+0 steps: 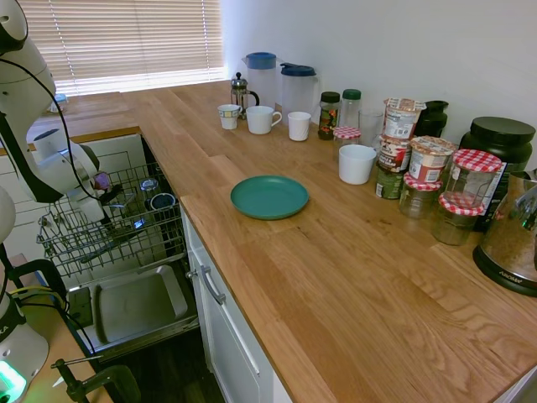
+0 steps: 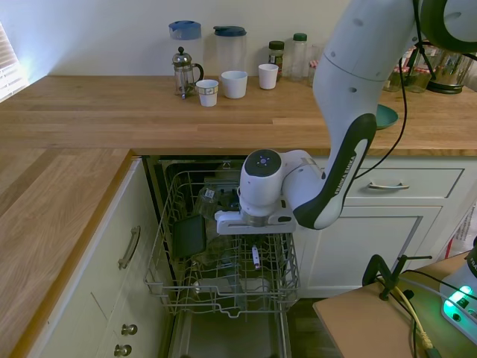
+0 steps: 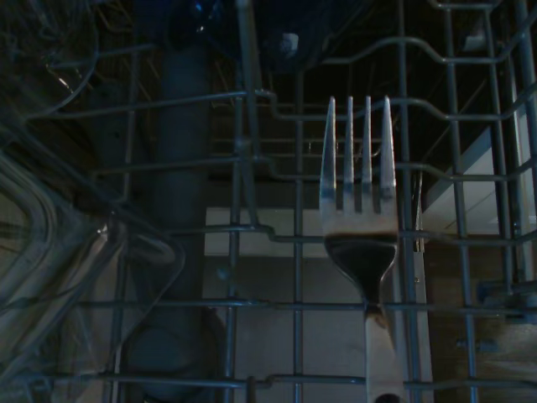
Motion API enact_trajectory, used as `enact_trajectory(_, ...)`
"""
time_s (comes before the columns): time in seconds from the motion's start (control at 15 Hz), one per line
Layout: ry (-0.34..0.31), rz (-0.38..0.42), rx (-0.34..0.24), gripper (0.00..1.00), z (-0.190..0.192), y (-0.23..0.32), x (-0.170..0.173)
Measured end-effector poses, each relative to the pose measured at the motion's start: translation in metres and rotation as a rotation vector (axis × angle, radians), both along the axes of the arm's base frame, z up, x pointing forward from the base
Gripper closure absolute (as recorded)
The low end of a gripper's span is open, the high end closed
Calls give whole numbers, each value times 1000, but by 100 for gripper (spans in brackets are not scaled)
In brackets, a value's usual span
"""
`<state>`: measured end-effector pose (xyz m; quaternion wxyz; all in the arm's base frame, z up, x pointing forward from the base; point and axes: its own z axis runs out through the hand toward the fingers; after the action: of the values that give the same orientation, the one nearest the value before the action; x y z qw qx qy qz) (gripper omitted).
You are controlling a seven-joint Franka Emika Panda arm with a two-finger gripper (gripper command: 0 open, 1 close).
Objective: Put the fork in the dishwasher
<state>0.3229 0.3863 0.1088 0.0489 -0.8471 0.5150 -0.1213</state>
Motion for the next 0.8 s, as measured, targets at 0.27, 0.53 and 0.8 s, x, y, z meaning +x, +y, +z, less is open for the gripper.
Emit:
enact_trajectory(0.27, -2, -5, 5, 0, 1, -6, 1)
enact_trajectory(0.53, -33, -9, 13, 0, 34, -10, -3)
enact_trajectory(0.8, -78, -17, -7, 0, 87, -16, -15)
